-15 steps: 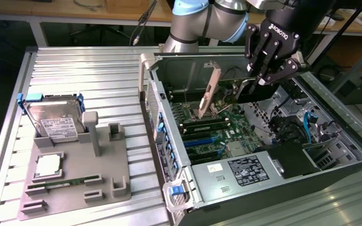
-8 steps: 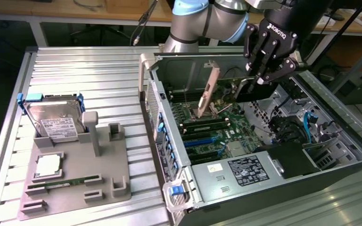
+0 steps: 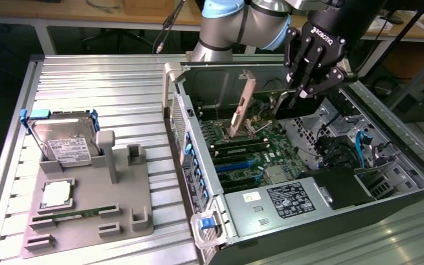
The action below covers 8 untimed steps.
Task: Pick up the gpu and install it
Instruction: 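Insert the gpu into the slot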
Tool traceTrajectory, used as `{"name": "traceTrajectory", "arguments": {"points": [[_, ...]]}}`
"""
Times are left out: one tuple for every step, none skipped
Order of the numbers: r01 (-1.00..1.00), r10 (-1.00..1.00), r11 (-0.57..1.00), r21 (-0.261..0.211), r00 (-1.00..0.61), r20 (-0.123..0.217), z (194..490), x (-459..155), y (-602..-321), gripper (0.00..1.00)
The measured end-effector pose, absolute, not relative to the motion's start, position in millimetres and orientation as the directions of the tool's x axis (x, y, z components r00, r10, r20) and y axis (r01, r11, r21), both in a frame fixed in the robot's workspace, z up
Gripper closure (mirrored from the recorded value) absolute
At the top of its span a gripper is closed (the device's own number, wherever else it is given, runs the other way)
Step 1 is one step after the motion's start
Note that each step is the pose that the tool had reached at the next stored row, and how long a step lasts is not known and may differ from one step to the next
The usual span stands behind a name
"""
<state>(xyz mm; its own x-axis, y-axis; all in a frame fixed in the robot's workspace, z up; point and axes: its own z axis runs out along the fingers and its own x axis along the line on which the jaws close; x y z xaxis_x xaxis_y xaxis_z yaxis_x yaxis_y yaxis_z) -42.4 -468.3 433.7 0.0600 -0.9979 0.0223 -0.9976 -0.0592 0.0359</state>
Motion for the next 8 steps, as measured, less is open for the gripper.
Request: {"name": "traceTrajectory", "arguments": {"points": [[-0.998, -0.998, -0.059, 0.036, 0.06, 0.022, 433.6, -42.4, -468.0, 0.73], [-0.998, -0.998, -0.059, 0.036, 0.06, 0.022, 433.5, -42.6, -467.6, 0.73], [-0.998, -0.998, -0.059, 0.036, 0.06, 0.022, 433.3, -42.7, -467.1, 0.73], [-0.998, -0.998, -0.059, 0.035, 0.06, 0.022, 433.2, -42.8, -466.8, 0.73], [-0.998, -0.998, -0.059, 0.035, 0.06, 0.022, 433.0, -42.9, -466.2, 0.73], [-0.998, -0.998, -0.059, 0.034, 0.06, 0.022, 432.7, -43.0, -465.6, 0.73], [-0.998, -0.998, -0.059, 0.034, 0.06, 0.022, 432.4, -43.0, -465.5, 0.73], [-0.998, -0.998, -0.059, 0.033, 0.06, 0.022, 432.2, -43.0, -465.5, 0.73]]}}
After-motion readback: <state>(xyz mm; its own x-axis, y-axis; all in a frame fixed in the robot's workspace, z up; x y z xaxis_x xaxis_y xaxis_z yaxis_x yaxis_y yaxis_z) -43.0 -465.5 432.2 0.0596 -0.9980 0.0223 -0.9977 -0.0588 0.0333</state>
